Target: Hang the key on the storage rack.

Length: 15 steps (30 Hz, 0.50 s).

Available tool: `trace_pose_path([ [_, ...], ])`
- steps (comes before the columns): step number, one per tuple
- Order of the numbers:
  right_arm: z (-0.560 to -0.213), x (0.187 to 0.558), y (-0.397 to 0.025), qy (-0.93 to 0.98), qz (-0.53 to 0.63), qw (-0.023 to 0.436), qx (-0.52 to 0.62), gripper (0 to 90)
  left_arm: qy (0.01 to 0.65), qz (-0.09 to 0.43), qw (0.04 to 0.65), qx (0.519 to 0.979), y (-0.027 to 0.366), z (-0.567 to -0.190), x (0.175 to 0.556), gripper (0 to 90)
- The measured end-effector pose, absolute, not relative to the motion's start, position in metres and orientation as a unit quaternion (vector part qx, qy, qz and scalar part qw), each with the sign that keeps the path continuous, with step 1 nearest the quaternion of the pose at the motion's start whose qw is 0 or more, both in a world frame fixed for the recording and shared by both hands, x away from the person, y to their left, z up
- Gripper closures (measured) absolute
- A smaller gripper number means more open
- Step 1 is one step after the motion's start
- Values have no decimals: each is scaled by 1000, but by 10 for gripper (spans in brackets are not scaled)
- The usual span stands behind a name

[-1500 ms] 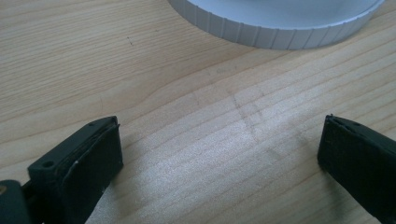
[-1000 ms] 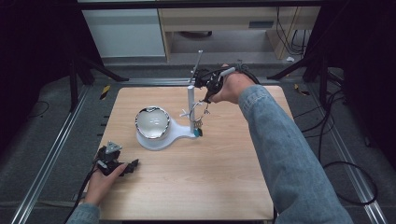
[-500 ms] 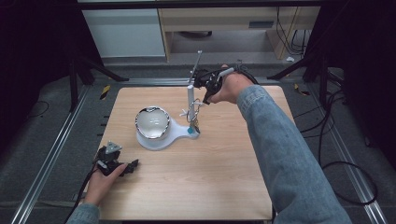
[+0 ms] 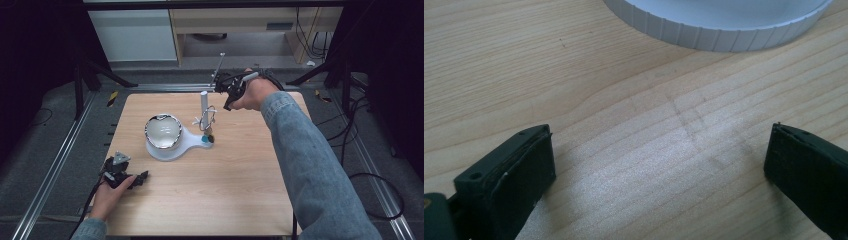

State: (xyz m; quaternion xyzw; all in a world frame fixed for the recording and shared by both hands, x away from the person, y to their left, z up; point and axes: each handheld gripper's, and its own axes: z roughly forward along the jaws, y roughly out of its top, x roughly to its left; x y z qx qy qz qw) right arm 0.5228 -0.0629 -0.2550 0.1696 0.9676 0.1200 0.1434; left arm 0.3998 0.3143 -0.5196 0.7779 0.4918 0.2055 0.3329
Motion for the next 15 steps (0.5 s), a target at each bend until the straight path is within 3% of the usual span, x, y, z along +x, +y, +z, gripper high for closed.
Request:
trace_pose_path([
  [10, -252, 522, -70, 961, 125, 160, 189, 743, 491, 205, 332, 779, 314, -519, 400, 0],
  [15, -253, 523, -72, 958, 131, 172, 190, 628, 491, 205, 332, 779, 315, -519, 400, 0],
])
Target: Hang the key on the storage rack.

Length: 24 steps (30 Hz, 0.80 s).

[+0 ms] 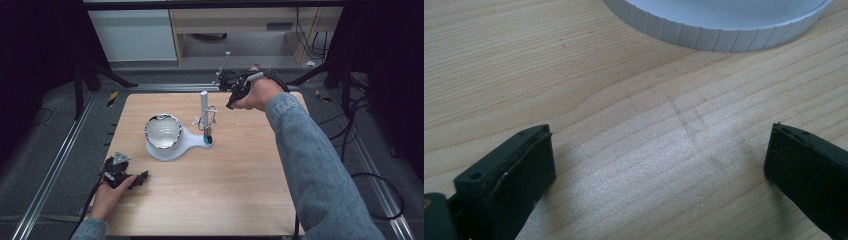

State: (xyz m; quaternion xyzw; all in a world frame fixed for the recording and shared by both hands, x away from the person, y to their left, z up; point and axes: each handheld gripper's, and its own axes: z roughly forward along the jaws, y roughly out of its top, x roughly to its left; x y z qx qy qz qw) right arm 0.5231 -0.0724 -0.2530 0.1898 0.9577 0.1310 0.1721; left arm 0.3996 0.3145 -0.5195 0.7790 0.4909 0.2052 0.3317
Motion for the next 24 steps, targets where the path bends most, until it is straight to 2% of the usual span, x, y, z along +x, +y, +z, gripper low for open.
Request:
trace_pose_path([
  [3, -253, 522, -75, 955, 131, 181, 195, 549, 491, 205, 332, 779, 315, -519, 400, 0],
  [7, -258, 520, -83, 945, 157, 201, 206, 363, 491, 205, 332, 779, 315, -519, 400, 0],
  [12, -271, 517, -92, 935, 172, 212, 225, 209, 489, 206, 331, 780, 315, -519, 400, 0],
  [17, -289, 516, -106, 930, 183, 203, 248, 130, 490, 205, 332, 779, 315, -519, 400, 0],
  [24, -305, 515, -121, 927, 189, 196, 256, 100, 490, 205, 332, 780, 315, -519, 399, 0],
])
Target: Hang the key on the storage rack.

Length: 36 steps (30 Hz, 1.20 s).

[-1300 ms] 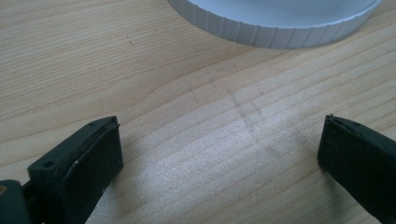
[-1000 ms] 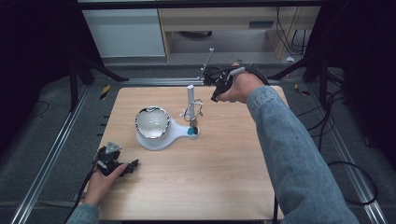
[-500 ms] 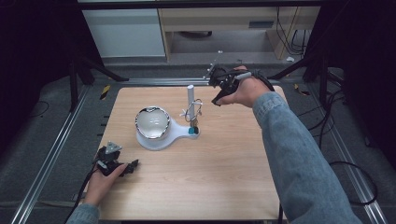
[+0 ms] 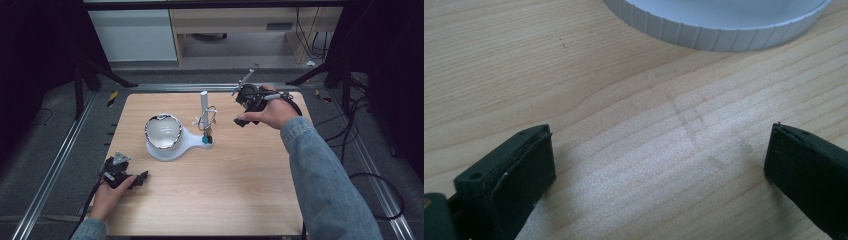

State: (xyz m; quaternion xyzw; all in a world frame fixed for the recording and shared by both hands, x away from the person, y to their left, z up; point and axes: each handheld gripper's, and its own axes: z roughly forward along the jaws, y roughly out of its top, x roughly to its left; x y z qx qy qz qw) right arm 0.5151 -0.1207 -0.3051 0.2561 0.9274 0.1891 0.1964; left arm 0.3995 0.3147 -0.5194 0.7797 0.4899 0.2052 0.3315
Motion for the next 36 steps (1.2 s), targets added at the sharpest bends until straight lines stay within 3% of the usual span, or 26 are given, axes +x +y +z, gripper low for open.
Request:
trace_pose_path([
  [36, -411, 477, -209, 895, 208, 174, 353, 116, 491, 205, 332, 779, 314, -519, 399, 0],
])
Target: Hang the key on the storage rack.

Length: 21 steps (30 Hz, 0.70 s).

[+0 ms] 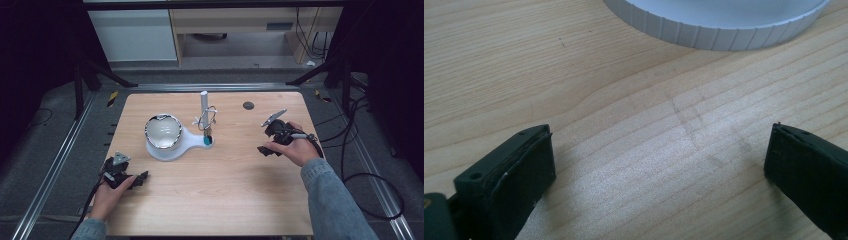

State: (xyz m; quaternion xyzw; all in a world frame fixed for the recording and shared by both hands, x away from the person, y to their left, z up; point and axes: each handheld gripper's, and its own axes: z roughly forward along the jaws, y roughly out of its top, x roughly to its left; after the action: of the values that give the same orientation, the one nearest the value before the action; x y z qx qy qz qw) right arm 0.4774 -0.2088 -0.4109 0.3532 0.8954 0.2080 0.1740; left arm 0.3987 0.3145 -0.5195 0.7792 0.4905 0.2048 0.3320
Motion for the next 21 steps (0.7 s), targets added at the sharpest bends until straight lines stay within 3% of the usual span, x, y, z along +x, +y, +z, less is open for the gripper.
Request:
trace_pose_path([
  [21, -479, 468, -270, 822, 248, 205, 470, 107, 491, 205, 332, 779, 314, -519, 399, 0],
])
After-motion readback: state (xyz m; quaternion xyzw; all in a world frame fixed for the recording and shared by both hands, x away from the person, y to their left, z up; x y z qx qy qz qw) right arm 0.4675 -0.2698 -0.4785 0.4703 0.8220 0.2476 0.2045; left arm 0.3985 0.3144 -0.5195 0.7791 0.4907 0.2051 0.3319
